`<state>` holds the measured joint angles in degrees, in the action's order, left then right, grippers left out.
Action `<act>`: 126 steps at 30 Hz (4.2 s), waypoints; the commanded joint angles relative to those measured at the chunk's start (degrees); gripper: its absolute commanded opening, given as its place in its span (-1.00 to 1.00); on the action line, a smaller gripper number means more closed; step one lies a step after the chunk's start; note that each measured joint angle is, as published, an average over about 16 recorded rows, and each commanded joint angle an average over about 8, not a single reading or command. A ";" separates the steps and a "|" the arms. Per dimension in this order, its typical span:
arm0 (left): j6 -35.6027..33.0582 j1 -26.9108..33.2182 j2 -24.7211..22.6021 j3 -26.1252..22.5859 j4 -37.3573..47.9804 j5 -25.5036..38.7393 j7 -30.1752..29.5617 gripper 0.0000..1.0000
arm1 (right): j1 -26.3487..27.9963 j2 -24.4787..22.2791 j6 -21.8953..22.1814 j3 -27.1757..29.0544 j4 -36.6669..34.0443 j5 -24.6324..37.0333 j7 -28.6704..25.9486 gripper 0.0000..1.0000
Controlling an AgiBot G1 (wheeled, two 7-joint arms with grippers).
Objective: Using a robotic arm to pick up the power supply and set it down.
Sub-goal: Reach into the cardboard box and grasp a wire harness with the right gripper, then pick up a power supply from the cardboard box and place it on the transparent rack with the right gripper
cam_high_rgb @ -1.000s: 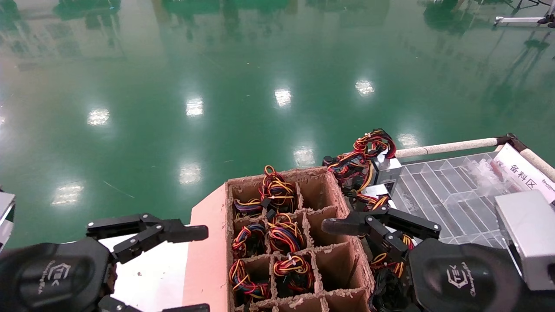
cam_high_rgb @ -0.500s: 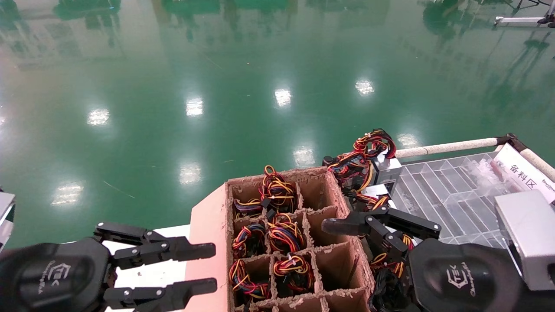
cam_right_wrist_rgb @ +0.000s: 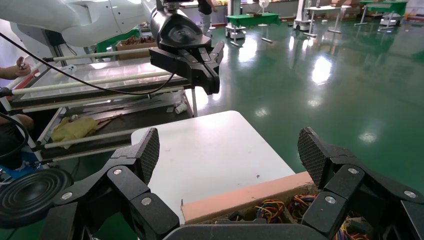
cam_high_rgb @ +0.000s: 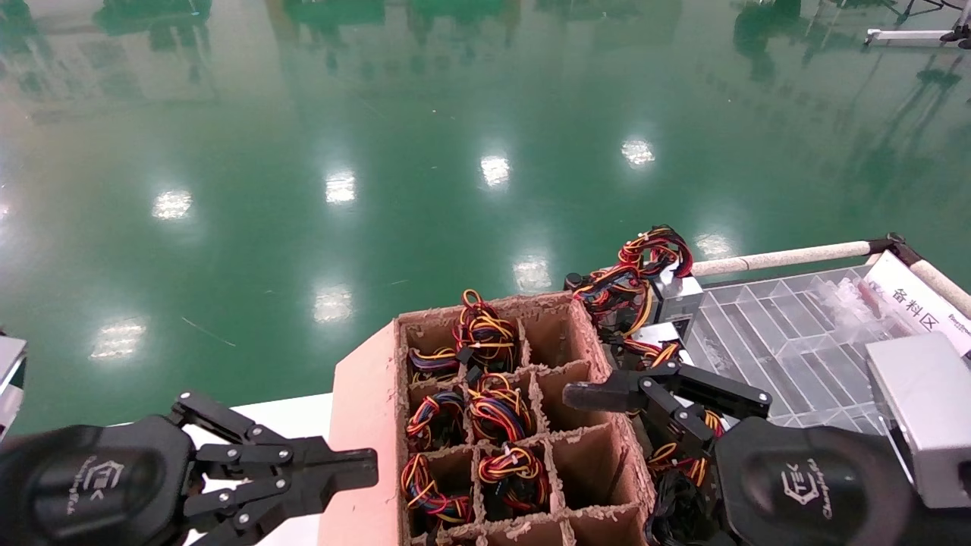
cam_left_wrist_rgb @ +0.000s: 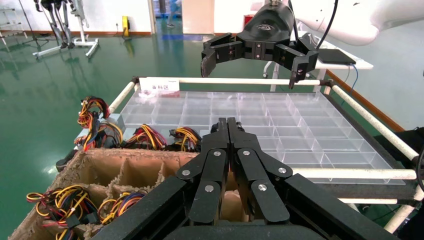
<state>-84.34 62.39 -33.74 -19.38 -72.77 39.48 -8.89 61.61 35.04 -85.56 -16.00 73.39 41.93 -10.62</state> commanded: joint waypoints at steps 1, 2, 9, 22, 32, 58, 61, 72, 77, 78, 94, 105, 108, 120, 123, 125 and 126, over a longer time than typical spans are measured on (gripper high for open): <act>0.00 0.00 0.00 0.00 0.00 0.00 0.00 -1.00 | 0.00 0.02 -0.04 0.01 0.03 -0.07 -0.01 1.00; 0.00 0.00 0.00 0.00 0.00 0.00 0.00 -0.96 | 0.00 0.01 -0.02 0.00 0.02 -0.03 -0.01 1.00; 0.00 0.00 0.00 0.00 0.01 0.00 0.00 0.64 | 0.46 0.22 2.76 -1.30 -0.50 4.49 -0.07 1.00; -0.01 0.02 0.00 -0.02 0.02 -0.01 0.01 1.00 | 5.69 7.20 14.66 -8.58 -0.60 23.44 -3.23 0.62; -0.01 0.02 0.00 -0.03 0.02 -0.02 0.02 1.00 | 8.97 14.87 21.28 -13.28 -5.33 33.78 -4.18 -1.00; 0.01 0.03 0.01 -0.06 0.02 -0.03 0.03 1.00 | 12.04 21.70 26.09 -17.28 -13.57 42.12 -3.59 -1.00; 0.01 0.03 0.02 -0.06 0.02 -0.04 0.03 1.00 | 11.95 21.47 26.31 -17.53 -13.15 42.76 -4.34 -1.00; 0.01 0.03 0.02 -0.07 0.02 -0.04 0.04 1.00 | 11.22 19.91 26.71 -17.54 -10.73 43.41 -7.20 -1.00; 0.01 0.03 0.02 -0.08 0.02 -0.05 0.04 1.00 | 11.30 18.58 26.39 -16.88 -9.48 42.64 -8.31 -1.00; 0.01 0.03 0.02 -0.08 0.02 -0.05 0.04 1.00 | 11.39 18.26 26.30 -16.69 -9.14 42.45 -8.51 -1.00; 0.02 0.03 0.03 -0.09 0.02 -0.06 0.05 1.00 | 15.72 12.58 20.48 -7.41 -7.11 26.69 -7.88 -1.00; 0.02 0.04 0.03 -0.10 0.02 -0.07 0.06 1.00 | 26.53 9.52 10.82 -1.86 -18.68 17.32 -4.92 -1.00; 0.03 0.04 0.03 -0.11 0.02 -0.07 0.06 1.00 | 29.37 8.13 9.17 -1.58 -22.19 17.85 -3.53 -1.00; 0.03 0.04 0.04 -0.12 0.02 -0.08 0.06 1.00 | 34.73 3.14 6.55 -2.16 -35.69 22.52 2.87 -1.00; 0.03 0.04 0.04 -0.12 0.02 -0.08 0.06 1.00 | 34.86 2.43 6.63 -2.31 -38.82 23.38 4.75 -1.00; 0.03 0.04 0.04 -0.12 0.02 -0.08 0.06 1.00 | 34.77 2.17 6.78 -2.44 -40.87 23.92 6.07 -1.00; 0.03 0.04 0.04 -0.13 0.02 -0.08 0.07 1.00 | 34.69 2.12 6.86 -2.50 -41.93 24.13 6.74 -1.00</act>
<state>-84.31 62.44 -33.70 -19.51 -72.75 39.40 -8.82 96.14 37.58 -78.81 -18.52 31.52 65.89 -3.86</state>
